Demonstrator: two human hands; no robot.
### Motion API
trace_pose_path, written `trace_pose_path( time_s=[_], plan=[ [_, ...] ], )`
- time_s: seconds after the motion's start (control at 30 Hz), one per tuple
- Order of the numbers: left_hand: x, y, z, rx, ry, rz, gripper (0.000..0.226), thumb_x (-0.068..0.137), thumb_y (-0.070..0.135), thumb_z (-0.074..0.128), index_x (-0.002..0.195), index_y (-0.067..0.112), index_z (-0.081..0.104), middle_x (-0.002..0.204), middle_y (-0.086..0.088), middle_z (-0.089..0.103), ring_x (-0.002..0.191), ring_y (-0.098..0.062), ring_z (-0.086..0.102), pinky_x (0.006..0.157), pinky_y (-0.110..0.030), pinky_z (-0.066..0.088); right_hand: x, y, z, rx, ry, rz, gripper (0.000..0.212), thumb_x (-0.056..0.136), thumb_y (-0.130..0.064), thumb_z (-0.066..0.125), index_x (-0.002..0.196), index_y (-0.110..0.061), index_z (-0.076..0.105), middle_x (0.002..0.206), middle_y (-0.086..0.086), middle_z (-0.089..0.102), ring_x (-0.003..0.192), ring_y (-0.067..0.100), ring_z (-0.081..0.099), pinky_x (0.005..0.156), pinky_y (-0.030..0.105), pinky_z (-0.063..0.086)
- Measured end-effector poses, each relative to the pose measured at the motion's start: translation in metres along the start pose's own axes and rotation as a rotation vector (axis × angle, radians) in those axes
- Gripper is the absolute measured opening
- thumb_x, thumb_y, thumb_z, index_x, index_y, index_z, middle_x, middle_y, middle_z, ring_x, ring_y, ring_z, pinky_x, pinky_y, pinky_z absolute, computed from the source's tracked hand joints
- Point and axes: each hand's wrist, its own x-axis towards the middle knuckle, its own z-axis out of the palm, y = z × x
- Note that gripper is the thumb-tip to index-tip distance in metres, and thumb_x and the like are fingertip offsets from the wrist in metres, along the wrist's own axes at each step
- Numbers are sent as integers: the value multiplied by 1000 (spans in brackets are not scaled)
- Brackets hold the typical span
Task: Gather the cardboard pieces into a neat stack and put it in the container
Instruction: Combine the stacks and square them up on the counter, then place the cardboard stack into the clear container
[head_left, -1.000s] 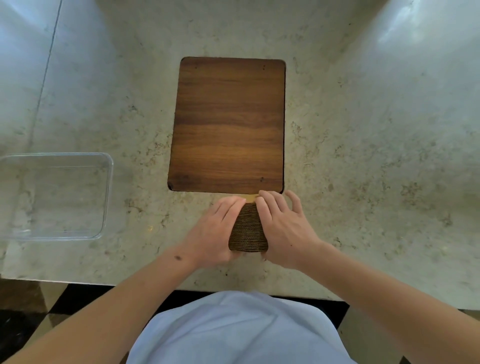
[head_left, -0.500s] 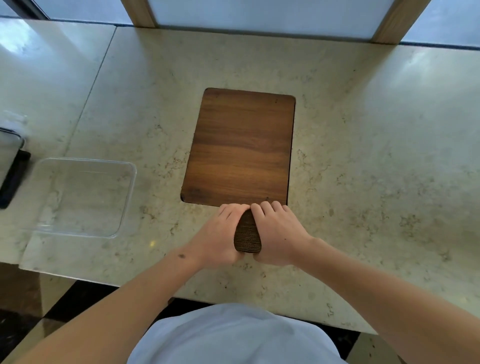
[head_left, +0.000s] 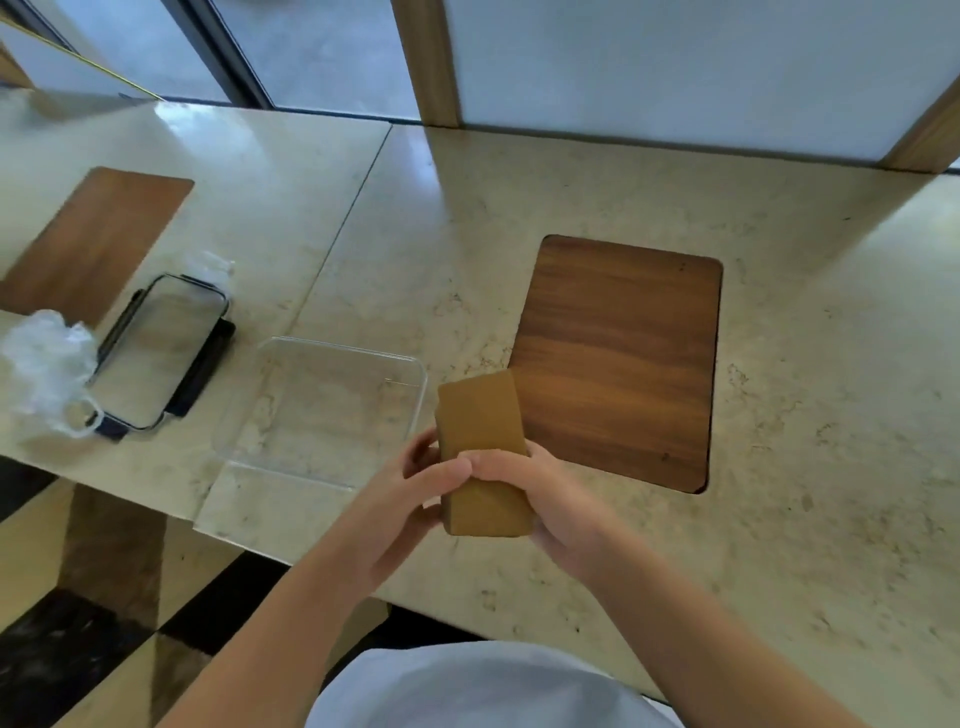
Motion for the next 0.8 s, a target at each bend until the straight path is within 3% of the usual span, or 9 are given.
trace_pose_path(
  time_s=[0.13, 0.33, 0.47, 0.57, 0.63, 0.7, 0.8],
  plan=[
    [2, 22, -70, 40, -70, -32, 82, 69, 31, 89, 142, 17, 54, 131, -7, 72, 120, -27, 69, 91, -32, 59, 41, 6, 57, 33, 64, -16, 77, 67, -41, 90, 133, -17, 59, 122, 10, 74, 110, 26, 72, 95, 43, 60],
    [13, 49, -173, 93, -133, -58, 79, 64, 19, 87, 137, 15, 59, 128, -12, 72, 115, -29, 71, 97, -42, 59, 106, 7, 142, 28, 166, 15, 89, 59, -38, 94, 136, -15, 54, 125, 14, 71, 111, 31, 72, 97, 53, 58],
    [29, 60, -220, 27, -105, -101, 82, 55, 16, 91, 132, 12, 64, 119, -7, 77, 110, -26, 73, 87, -38, 61, 138, -8, 176, 4, 172, 25, 58, 67, -32, 89, 120, -14, 72, 113, 14, 77, 102, 29, 74, 90, 47, 61],
    [41, 59, -241, 27, -85, -138, 87, 55, 13, 93, 136, 9, 60, 124, -11, 75, 113, -29, 72, 95, -46, 60, 157, -18, 184, -25, 154, 104, 45, 76, -24, 85, 117, -8, 75, 116, 18, 76, 104, 32, 73, 87, 42, 62],
    [47, 57, -251, 24, -76, -166, 79, 59, 12, 89, 133, 8, 62, 124, -12, 75, 114, -30, 71, 96, -46, 59, 170, -15, 186, -4, 181, 150, 43, 80, -21, 83, 118, -5, 74, 119, 20, 75, 112, 36, 71, 92, 45, 61],
    [53, 55, -258, 35, -48, -176, 66, 64, 12, 82, 128, 8, 66, 119, -12, 76, 111, -29, 71, 85, -38, 58, 185, -7, 191, 24, 218, 170, 38, 82, -21, 83, 116, -5, 76, 119, 20, 75, 113, 37, 71, 97, 48, 58],
    [57, 50, -260, 40, 29, -193, 51, 61, 14, 65, 111, 6, 72, 102, -11, 78, 94, -26, 70, 75, -35, 57, 208, 7, 199, 13, 240, 182, 26, 73, -26, 86, 94, -9, 85, 107, 17, 79, 98, 30, 77, 88, 44, 63]
  ],
)
